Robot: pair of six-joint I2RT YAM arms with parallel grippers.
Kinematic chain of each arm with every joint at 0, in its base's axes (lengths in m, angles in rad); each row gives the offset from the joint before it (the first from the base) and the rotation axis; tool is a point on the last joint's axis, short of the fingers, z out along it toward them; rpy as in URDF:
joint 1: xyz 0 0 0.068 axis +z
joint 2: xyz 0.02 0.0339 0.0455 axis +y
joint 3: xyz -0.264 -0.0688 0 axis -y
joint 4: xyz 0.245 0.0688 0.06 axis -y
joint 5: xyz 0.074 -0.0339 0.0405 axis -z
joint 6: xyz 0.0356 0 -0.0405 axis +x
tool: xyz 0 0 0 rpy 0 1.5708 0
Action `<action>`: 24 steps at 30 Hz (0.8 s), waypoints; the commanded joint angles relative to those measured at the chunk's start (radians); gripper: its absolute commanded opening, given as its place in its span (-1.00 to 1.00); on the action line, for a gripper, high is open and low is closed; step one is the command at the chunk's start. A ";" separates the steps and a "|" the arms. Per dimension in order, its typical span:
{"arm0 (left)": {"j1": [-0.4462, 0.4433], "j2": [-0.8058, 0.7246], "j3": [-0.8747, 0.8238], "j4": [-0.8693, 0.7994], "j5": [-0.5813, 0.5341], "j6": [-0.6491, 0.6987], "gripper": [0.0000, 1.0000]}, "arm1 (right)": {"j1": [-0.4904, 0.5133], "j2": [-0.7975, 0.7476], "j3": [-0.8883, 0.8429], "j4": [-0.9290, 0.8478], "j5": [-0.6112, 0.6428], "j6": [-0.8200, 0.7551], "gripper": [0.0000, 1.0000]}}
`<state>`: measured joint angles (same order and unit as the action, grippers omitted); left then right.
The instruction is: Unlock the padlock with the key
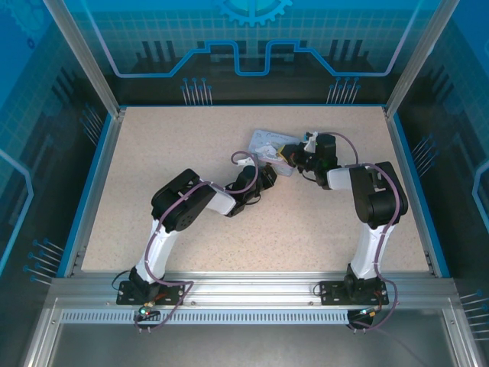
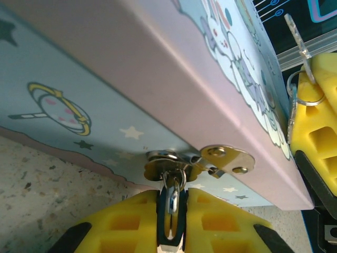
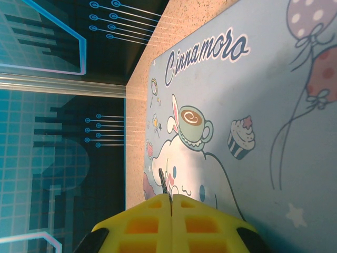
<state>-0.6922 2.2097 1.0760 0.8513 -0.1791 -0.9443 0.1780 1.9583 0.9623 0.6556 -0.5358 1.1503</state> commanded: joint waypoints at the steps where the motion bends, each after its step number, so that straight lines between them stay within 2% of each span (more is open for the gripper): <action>1: -0.002 -0.007 -0.024 -0.058 0.006 -0.005 -0.91 | -0.016 0.069 -0.053 -0.181 0.028 -0.032 -1.00; 4: 0.007 -0.036 -0.045 -0.064 0.018 -0.013 -1.00 | -0.015 0.064 -0.054 -0.168 0.011 -0.034 -1.00; 16: 0.052 -0.208 -0.140 -0.117 0.196 -0.038 -1.00 | 0.017 -0.010 -0.077 -0.148 -0.048 -0.052 -1.00; 24: 0.059 -0.273 -0.216 -0.113 0.255 -0.092 -1.00 | 0.023 -0.098 -0.077 -0.181 -0.066 -0.055 -1.00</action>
<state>-0.6449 1.9965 0.8841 0.7368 0.0357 -1.0019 0.2066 1.8885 0.9081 0.5823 -0.6300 1.1259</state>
